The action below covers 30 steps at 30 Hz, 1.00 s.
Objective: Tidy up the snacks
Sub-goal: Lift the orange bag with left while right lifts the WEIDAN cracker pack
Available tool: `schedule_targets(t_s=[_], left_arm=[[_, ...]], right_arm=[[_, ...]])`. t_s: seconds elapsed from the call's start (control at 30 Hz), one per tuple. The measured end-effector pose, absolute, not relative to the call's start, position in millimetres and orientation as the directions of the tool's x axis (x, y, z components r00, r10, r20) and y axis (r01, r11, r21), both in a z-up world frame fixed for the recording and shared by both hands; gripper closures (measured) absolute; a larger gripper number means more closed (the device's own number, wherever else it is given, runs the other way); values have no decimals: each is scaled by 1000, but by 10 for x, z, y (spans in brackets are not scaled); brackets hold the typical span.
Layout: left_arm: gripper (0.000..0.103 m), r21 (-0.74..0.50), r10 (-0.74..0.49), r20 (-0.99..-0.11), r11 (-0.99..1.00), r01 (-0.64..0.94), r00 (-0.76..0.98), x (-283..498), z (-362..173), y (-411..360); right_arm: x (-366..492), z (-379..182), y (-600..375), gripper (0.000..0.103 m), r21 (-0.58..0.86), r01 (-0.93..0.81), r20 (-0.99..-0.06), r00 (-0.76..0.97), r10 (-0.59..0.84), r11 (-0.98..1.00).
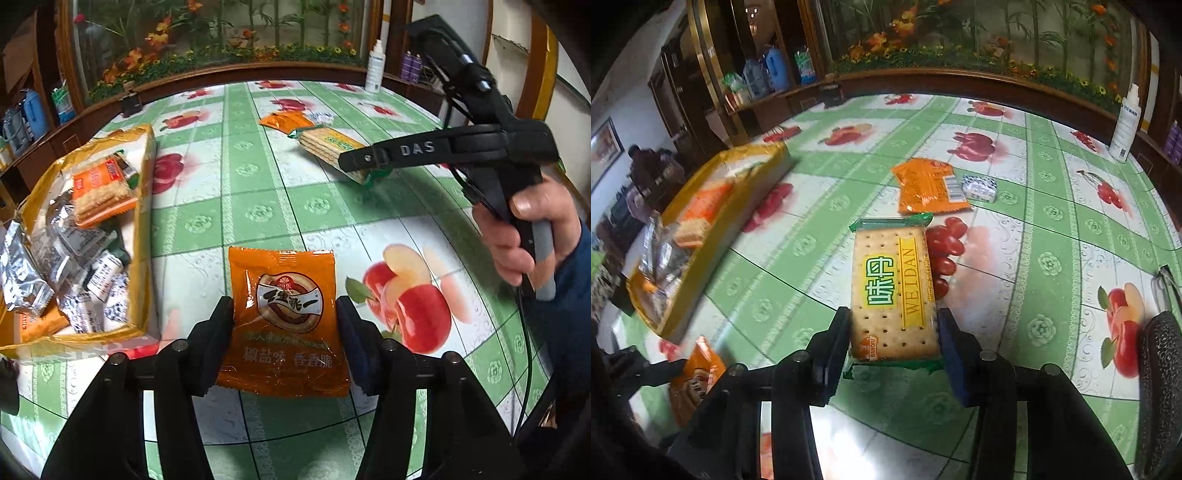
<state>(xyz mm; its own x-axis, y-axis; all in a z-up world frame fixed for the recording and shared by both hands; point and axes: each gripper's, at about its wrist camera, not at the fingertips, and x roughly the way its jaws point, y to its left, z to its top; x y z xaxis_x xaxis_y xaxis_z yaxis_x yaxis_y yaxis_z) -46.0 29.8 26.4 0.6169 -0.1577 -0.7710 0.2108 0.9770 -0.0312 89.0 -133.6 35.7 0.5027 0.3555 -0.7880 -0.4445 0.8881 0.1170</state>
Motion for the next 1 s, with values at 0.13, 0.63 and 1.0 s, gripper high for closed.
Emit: schedule_targets(t_s=[0.13, 0.63, 1.0], left_arm=[[49, -21, -131, -753, 984, 175, 645, -446, 317, 338], [49, 62, -50, -719, 989, 136, 693, -480, 408, 333], [49, 72, -45, -709, 988, 135, 704, -506, 462, 321]], right_arm=[[826, 434, -1307, 55, 174, -453, -768, 493, 408, 874], [659, 541, -1144, 55, 236, -497, -733, 473, 488, 835], [649, 559, -1136, 55, 257, -499, -727, 465, 506, 828]])
